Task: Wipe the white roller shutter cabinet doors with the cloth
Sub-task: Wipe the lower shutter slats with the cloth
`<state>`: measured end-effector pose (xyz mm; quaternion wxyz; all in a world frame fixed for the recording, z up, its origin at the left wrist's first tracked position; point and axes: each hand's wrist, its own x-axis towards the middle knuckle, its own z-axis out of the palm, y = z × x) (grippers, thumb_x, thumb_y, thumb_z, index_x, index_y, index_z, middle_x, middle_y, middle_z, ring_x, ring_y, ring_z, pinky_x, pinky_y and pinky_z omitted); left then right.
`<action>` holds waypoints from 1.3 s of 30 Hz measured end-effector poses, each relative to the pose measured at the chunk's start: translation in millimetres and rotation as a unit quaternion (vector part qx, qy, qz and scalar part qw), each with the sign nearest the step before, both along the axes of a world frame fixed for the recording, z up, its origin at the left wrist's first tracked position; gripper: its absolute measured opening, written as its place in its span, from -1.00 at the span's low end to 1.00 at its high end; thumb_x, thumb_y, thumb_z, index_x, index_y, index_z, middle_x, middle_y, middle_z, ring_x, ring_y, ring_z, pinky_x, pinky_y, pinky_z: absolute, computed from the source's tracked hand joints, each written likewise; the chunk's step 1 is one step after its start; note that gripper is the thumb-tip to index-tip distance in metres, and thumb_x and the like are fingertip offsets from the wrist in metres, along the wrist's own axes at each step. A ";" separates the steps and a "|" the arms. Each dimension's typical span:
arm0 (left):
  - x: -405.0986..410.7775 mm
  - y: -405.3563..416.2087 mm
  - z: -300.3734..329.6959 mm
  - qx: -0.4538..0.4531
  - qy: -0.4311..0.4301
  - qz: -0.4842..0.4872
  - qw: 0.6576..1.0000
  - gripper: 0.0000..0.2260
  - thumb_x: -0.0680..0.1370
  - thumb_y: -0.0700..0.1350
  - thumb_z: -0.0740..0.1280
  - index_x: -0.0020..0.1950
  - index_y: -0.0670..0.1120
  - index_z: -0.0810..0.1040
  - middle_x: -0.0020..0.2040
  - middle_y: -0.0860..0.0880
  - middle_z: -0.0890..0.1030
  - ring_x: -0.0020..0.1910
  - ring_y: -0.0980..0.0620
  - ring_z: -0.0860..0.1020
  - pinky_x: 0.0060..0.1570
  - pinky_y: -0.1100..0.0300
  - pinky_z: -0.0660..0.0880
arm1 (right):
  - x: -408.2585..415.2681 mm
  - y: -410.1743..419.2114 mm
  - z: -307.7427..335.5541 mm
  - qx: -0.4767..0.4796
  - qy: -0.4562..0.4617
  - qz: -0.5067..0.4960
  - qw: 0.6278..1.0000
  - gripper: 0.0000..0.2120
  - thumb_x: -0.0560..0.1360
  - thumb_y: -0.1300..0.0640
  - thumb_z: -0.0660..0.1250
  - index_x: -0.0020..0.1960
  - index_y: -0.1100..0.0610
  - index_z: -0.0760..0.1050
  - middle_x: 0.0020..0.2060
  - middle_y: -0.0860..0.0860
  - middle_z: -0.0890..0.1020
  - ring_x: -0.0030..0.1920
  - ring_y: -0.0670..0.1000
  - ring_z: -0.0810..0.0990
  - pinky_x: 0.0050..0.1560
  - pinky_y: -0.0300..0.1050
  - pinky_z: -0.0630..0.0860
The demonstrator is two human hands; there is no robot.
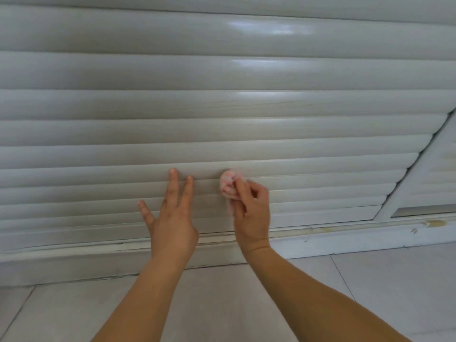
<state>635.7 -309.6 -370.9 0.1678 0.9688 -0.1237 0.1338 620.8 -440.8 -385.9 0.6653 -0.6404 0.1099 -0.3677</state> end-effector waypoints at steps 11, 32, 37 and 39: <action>11.2 28.5 -11.9 -0.116 0.022 0.051 0.992 -0.12 0.34 -0.48 0.20 0.54 0.05 -0.04 0.50 0.11 -0.32 0.47 0.18 0.04 0.41 -0.08 -0.33 | 28.0 -48.8 -4.9 -0.131 -0.055 -0.287 0.947 -0.70 0.41 0.24 0.23 0.09 0.24 0.59 -0.05 -0.17 0.38 -0.07 0.19 0.55 -0.02 -0.15 0.51; 11.6 39.3 -36.9 -0.360 0.003 0.073 0.930 -0.29 0.40 -0.54 0.10 0.51 -0.13 0.09 0.52 -0.07 0.11 0.47 0.00 0.14 0.32 0.44 0.02 | 50.2 57.4 -12.2 -0.640 -0.054 -0.026 0.766 -0.74 0.39 0.14 0.21 -0.05 0.02 0.65 -0.23 0.04 0.48 -0.17 0.06 0.34 -0.48 -0.20 0.39; 11.5 37.3 -38.2 -0.280 0.097 0.056 0.953 -0.27 0.45 -0.48 0.10 0.53 -0.07 -0.07 0.54 0.07 -0.15 0.49 0.10 0.02 0.48 0.03 -0.10 | 33.9 8.1 -25.3 -0.703 -0.008 -0.059 0.709 -0.69 0.38 0.12 0.19 -0.02 0.04 0.67 -0.19 0.10 0.55 -0.11 0.08 0.34 -0.49 -0.18 0.42; 10.8 33.0 -37.7 -0.259 0.124 0.056 0.956 -0.26 0.45 -0.47 0.11 0.54 -0.07 -0.11 0.52 0.09 -0.27 0.50 0.13 -0.03 0.47 0.04 -0.20 | 21.3 -21.4 -29.1 -0.657 0.049 -0.063 0.750 -0.81 0.44 0.08 0.32 0.01 0.01 0.64 -0.12 0.03 0.53 -0.06 0.04 0.43 -0.35 -0.14 0.50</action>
